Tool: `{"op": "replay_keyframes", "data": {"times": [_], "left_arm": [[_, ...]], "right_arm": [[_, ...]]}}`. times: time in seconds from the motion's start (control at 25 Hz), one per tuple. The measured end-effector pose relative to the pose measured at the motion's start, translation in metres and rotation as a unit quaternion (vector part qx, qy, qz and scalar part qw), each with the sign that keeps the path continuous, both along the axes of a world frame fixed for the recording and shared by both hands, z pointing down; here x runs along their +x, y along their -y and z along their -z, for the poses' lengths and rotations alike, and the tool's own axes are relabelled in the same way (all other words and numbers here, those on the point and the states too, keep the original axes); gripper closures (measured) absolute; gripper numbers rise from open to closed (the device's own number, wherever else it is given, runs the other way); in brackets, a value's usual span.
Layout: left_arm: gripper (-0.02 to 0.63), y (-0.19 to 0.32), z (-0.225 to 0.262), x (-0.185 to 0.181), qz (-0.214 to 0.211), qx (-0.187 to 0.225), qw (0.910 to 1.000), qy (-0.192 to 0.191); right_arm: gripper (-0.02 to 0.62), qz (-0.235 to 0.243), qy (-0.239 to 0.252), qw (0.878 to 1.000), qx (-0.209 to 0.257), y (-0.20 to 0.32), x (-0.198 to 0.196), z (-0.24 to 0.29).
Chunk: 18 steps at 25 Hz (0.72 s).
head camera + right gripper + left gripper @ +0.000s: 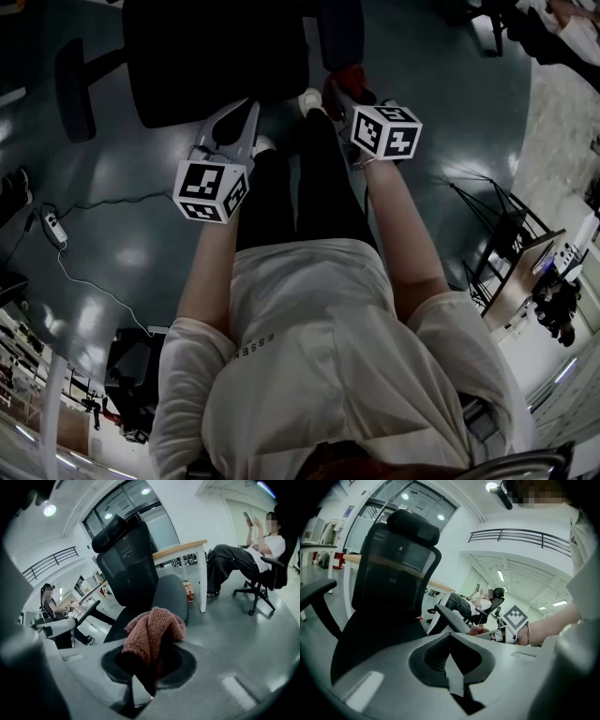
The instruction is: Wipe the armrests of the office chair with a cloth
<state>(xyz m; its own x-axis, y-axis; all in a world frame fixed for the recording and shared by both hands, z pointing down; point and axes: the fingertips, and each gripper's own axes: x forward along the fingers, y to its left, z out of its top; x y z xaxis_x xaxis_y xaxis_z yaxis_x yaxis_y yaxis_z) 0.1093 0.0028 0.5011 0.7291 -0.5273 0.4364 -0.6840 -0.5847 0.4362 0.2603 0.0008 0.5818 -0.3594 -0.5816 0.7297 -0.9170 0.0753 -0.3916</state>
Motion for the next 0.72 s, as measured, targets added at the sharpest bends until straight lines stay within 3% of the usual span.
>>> {"op": "replay_keyframes", "data": {"times": [0.2,0.4,0.52,0.72], "left_arm": [[0.589,0.007,0.001,-0.012,0.012,-0.002,0.9999,-0.01],[0.589,0.021,0.01,-0.014,0.02,0.004,0.9997,-0.013],[0.589,0.034,0.017,-0.013,0.034,0.005,0.9993,-0.013],[0.589,0.075,0.026,-0.001,0.059,0.009,0.9982,-0.01]], "right_arm": [[0.54,0.055,0.024,0.998,0.008,0.001,-0.042,0.008],[0.54,0.108,0.032,0.991,0.066,0.029,-0.07,0.049],[0.54,0.107,0.036,0.989,0.098,0.059,-0.063,0.076],[0.54,0.088,0.01,0.988,0.128,0.129,-0.016,0.101]]}}
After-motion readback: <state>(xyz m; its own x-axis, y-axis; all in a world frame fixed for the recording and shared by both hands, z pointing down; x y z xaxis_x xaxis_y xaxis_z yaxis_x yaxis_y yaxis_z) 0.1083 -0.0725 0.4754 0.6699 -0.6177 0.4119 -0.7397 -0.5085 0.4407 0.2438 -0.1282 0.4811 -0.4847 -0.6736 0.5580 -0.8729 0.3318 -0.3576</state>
